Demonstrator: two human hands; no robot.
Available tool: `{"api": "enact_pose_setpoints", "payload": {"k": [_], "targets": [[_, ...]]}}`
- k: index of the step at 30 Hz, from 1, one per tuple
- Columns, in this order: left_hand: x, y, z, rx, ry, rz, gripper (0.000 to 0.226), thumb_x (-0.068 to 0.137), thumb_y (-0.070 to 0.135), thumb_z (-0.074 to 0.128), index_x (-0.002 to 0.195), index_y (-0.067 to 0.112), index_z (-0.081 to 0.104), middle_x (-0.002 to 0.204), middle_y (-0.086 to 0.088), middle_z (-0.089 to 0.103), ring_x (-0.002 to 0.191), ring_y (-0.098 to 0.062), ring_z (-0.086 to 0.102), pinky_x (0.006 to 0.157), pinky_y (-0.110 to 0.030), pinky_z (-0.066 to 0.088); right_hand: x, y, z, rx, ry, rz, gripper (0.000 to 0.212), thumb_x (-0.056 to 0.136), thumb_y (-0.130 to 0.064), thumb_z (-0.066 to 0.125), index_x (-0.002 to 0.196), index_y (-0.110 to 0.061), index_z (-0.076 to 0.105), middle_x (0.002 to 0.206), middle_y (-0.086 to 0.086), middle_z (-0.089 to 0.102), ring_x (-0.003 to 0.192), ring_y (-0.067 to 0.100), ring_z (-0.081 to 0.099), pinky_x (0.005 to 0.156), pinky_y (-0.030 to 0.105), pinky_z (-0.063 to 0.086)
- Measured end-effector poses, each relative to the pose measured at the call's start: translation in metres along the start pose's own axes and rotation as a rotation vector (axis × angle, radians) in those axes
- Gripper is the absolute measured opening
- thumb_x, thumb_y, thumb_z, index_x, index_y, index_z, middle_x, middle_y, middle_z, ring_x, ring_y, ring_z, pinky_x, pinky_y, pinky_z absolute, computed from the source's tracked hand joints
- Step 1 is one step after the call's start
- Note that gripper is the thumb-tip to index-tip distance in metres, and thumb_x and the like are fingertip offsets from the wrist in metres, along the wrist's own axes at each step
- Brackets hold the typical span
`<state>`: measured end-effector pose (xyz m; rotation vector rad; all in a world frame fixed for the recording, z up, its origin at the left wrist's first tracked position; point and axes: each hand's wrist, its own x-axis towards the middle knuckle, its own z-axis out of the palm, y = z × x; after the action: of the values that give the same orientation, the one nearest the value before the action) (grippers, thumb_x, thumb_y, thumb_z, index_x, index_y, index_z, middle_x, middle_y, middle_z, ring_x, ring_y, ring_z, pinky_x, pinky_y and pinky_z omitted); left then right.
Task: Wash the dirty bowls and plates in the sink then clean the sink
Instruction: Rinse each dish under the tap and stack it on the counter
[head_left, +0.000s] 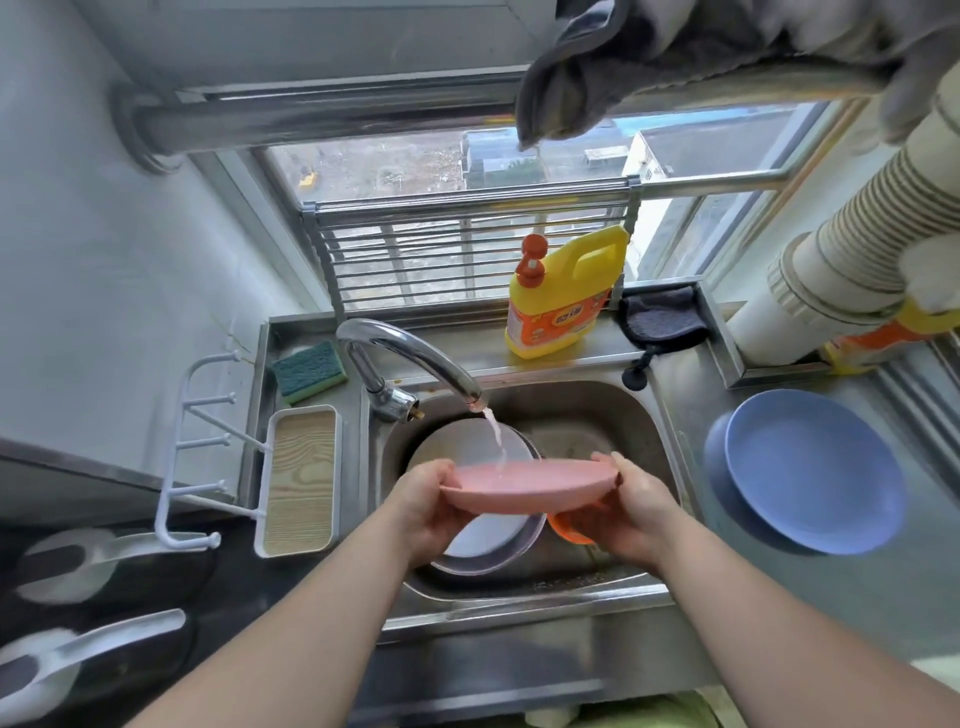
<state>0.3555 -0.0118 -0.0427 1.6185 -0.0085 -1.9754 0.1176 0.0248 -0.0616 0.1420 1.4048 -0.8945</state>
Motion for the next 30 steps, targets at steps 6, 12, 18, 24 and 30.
{"api": "enact_pose_setpoints", "payload": {"k": [6,12,18,24,30], "targets": [[-0.016,0.023,-0.033,0.194,-0.052,0.116,0.062,0.082,-0.011,0.046,0.136,0.014,0.065,0.126,-0.026,0.069,0.11,-0.041,0.068,0.095,-0.051,0.058,0.011,0.028,0.024,-0.486,-0.105,0.014,0.027,0.097,-0.023,0.066,0.114,-0.004,0.076,0.111,0.017,0.077,0.101,0.039,0.074,0.095,0.058,0.058],[-0.023,0.008,-0.056,-0.106,-0.014,0.141,0.04,0.11,0.045,0.042,0.128,0.027,0.073,0.126,-0.018,0.074,0.115,-0.042,0.069,0.099,-0.065,0.053,-0.003,0.018,0.074,-0.775,0.031,-0.363,0.029,0.105,-0.036,0.041,0.097,-0.03,0.069,0.101,-0.007,0.071,0.1,0.02,0.064,0.091,0.042,0.055],[-0.004,-0.025,-0.001,-0.319,-0.125,-0.008,0.089,0.099,0.08,0.014,0.135,0.02,0.069,0.138,-0.017,0.068,0.127,-0.046,0.062,0.108,-0.06,0.049,-0.042,-0.05,0.077,-1.127,0.044,-0.817,0.041,0.11,-0.05,0.037,0.141,-0.037,0.06,0.13,-0.006,0.069,0.12,0.02,0.059,0.1,0.034,0.045],[-0.003,-0.034,0.056,-0.316,-0.146,-0.153,0.096,0.1,0.079,0.012,0.127,0.008,0.07,0.115,-0.02,0.077,0.105,-0.042,0.072,0.094,-0.053,0.055,-0.057,-0.092,0.05,-1.23,0.222,-0.877,0.04,0.11,-0.047,0.036,0.135,-0.032,0.063,0.124,0.006,0.071,0.117,0.033,0.061,0.092,0.038,0.044],[-0.001,-0.005,0.045,0.16,-0.072,-0.045,0.077,0.107,0.066,0.025,0.136,0.007,0.065,0.121,-0.02,0.075,0.117,-0.04,0.067,0.099,-0.049,0.053,0.001,-0.062,-0.001,-0.797,0.269,-0.408,0.031,0.105,-0.023,0.04,0.109,-0.01,0.068,0.111,0.018,0.067,0.092,0.031,0.059,0.071,0.035,0.047]]}}
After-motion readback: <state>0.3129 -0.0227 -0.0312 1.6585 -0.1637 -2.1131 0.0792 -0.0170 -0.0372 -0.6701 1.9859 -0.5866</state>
